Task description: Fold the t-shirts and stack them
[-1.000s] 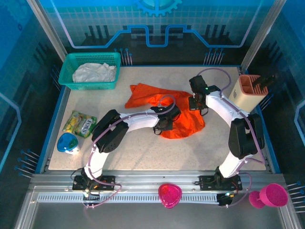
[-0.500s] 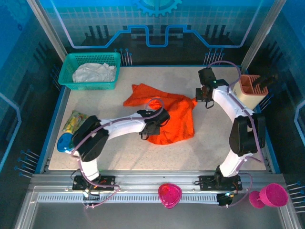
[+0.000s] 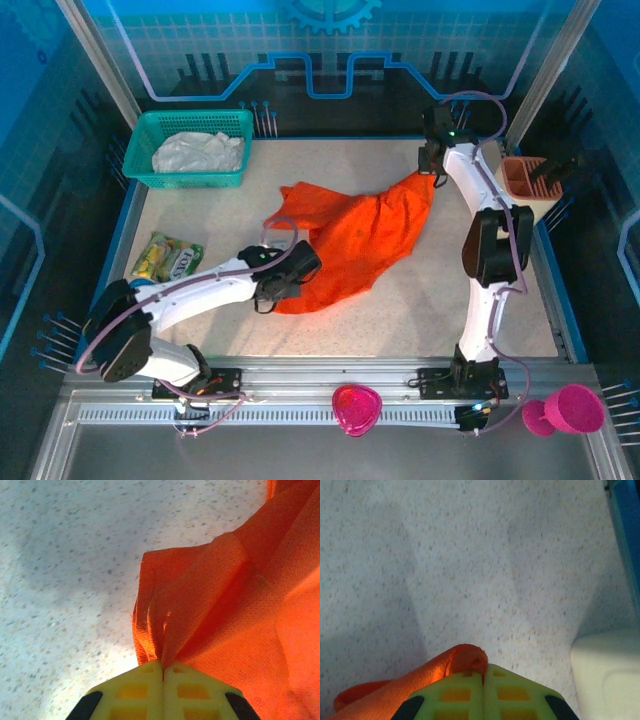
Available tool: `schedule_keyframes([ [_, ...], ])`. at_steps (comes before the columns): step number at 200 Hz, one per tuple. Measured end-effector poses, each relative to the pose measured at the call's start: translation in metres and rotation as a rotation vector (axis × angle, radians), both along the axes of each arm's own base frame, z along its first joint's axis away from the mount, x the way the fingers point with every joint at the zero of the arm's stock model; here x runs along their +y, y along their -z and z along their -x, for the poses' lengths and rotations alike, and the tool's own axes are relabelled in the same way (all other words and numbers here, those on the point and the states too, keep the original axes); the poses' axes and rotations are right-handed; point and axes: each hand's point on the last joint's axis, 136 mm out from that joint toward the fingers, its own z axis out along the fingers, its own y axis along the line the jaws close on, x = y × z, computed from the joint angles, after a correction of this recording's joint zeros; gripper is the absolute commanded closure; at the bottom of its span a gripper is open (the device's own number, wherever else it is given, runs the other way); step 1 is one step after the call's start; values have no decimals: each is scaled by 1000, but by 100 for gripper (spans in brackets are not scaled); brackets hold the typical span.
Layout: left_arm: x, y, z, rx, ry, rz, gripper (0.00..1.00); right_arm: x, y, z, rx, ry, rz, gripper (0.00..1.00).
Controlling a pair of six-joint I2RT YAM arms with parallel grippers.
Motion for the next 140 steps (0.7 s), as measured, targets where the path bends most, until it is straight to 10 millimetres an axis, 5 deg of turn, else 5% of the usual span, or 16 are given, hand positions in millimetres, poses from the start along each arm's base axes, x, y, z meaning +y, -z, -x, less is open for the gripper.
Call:
schedule_keyframes([
  [46,-19,5,21,11,70,14,99,-2,-9,-46,-34,2,37,100],
  [70,-48,19,32,40,159,12,53,-2,3,-61,-16,0,51,100],
  [87,-69,22,35,46,218,20,29,-3,18,-59,24,-1,57,100],
  [107,-91,8,30,13,271,60,18,-4,27,-53,62,1,54,84],
  [140,-108,-35,14,-89,298,126,14,-3,37,-40,105,1,24,54],
])
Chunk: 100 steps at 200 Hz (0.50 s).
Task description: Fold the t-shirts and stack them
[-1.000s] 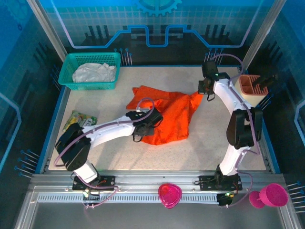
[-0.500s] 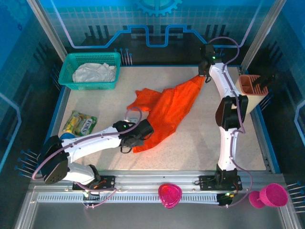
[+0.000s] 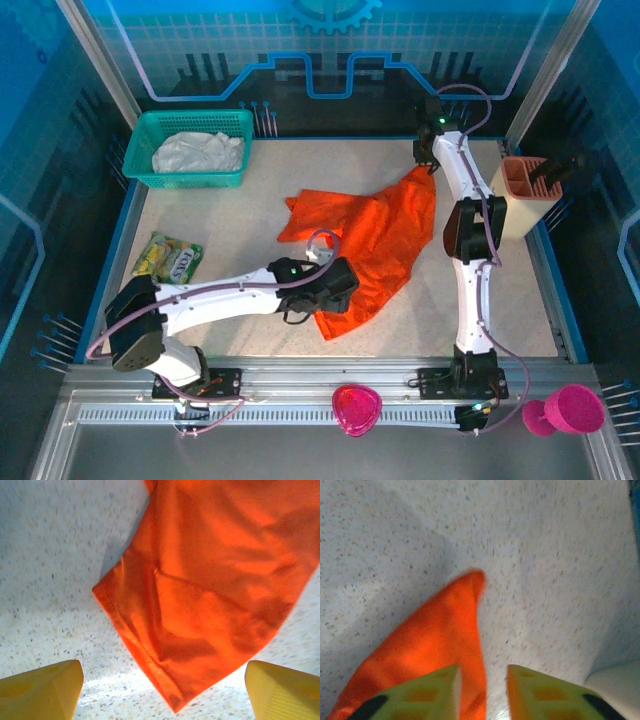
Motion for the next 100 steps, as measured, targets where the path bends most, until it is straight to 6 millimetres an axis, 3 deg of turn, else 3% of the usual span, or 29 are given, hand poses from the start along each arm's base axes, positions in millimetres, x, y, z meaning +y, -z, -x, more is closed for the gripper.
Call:
schedule_keyframes([
  [26,25,-34,-22,-59,-80,44,15,3,0,28,41,-1,-46,35],
  [51,71,-51,-60,-102,-220,72,20,6,-18,63,20,16,-104,32],
  [76,106,-42,-95,-97,-320,59,28,12,-31,98,-19,27,-175,34],
  [100,119,-17,-133,-45,-345,19,35,20,-14,127,1,35,-241,36],
])
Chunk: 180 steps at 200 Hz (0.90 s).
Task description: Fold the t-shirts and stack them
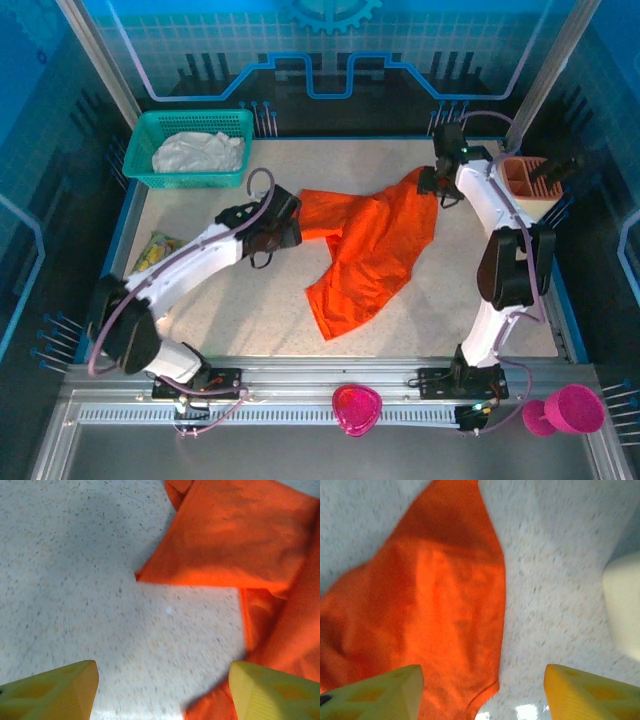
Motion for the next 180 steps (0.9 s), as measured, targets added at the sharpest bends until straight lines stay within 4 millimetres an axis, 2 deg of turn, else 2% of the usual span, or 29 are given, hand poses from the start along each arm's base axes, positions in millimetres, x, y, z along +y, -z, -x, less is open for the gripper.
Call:
schedule_keyframes([
  [30,-8,31,-65,43,25,-20,41,6,48,32,96,9,-52,39],
  [48,-20,40,-105,30,56,-26,42,8,73,49,151,20,-69,41],
  [70,-34,46,-153,-5,90,-35,42,9,87,57,170,31,-82,43],
  [96,-43,58,-199,-36,114,-50,45,9,93,52,153,44,-88,48],
  [117,-44,79,-222,-26,124,-63,46,9,106,47,163,54,-86,54],
  [131,-43,98,-229,-4,130,-65,51,9,116,48,186,61,-85,63],
  [147,-45,119,-233,29,148,-67,64,9,126,48,211,67,-83,79],
  [155,-44,127,-234,39,140,-75,75,8,128,46,217,67,-79,89],
  [164,-44,123,-234,39,150,-70,89,8,125,42,207,69,-79,99],
  [171,-46,120,-237,27,151,-59,100,8,123,39,198,78,-79,100],
  [180,-48,119,-237,28,160,-49,100,7,121,35,192,69,-71,100],
])
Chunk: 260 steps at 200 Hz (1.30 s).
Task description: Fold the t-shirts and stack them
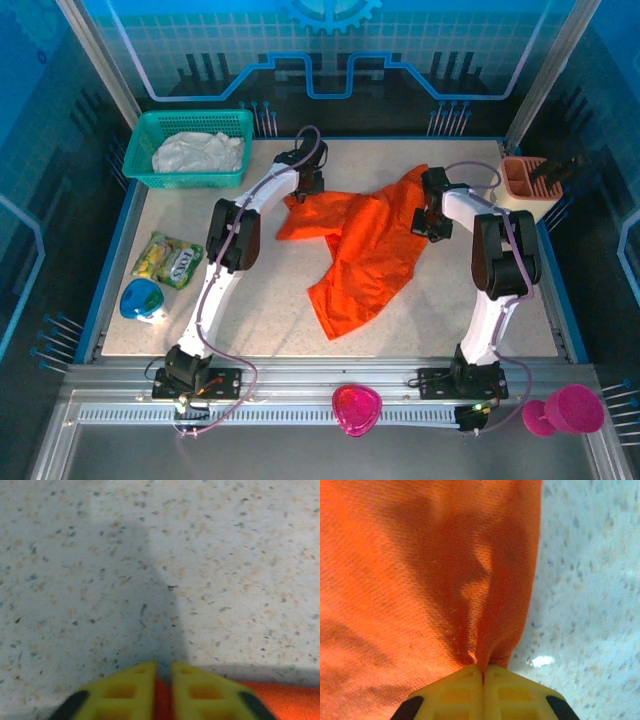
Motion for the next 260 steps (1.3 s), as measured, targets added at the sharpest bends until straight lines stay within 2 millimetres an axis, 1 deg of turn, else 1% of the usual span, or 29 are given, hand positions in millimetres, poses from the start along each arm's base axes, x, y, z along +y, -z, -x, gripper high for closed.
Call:
schedule_keyframes([
  [19,-1,7,3,4,1,6,100,-7,-4,-2,-3,4,14,100],
  [29,0,3,6,-8,2,11,100,-14,-4,-3,-1,10,23,100],
  [47,10,2,27,15,-2,-3,100,-33,-7,0,15,23,50,100],
  [59,18,-5,41,19,-6,-13,100,-48,-11,0,23,30,79,100],
  [67,23,-13,49,15,-11,-19,100,-57,-16,-2,20,32,100,100],
  [74,28,-24,54,0,-17,-21,100,-63,-21,-5,14,28,120,100],
  [88,35,-55,59,-53,-30,-14,100,-74,-33,-16,-7,15,169,100],
  [93,37,-66,59,-73,-32,-11,100,-76,-36,-21,-13,7,186,100],
  [108,41,-106,56,-155,-40,12,100,-84,-44,-40,-31,-15,237,100],
  [119,41,-129,53,-199,-41,24,100,-88,-46,-54,-35,-29,270,100],
  [134,40,-149,47,-244,-34,31,100,-96,-46,-71,-35,-45,318,100],
  [145,39,-156,43,-258,-30,32,100,-101,-44,-80,-27,-53,349,100],
  [161,36,-160,36,-265,-21,29,100,-106,-39,-85,-7,-60,385,77],
  [168,34,-162,30,-269,-16,27,100,-108,-38,-84,1,-63,394,62],
  [171,33,-162,28,-269,-15,25,97,-108,-37,-83,2,-55,395,57],
  [176,31,-163,23,-274,-12,25,85,-109,-37,-81,10,-59,400,51],
  [179,30,-162,20,-273,-10,23,75,-109,-37,-81,10,-57,402,48],
  [185,28,-161,14,-275,-3,18,52,-109,-38,-79,9,-52,403,44],
  [190,26,-161,9,-275,-2,17,37,-109,-38,-77,10,-52,403,41],
  [193,25,-160,6,-274,1,14,31,-109,-38,-76,11,-55,404,40],
  [198,23,-157,1,-271,4,11,25,-108,-39,-72,13,-51,403,39],
  [212,19,-149,-10,-260,6,4,17,-104,-44,-60,16,-53,397,37],
  [222,18,-141,-13,-242,5,-4,13,-98,-49,-52,10,-60,386,37],
  [236,21,-127,-6,-194,4,-31,9,-85,-62,-40,-14,-74,363,37],
  [248,26,-117,2,-166,-3,-58,10,-68,-75,-30,-48,-93,329,38],
  [260,33,-107,15,-127,-16,-92,12,-49,-87,-21,-85,-118,287,38],
])
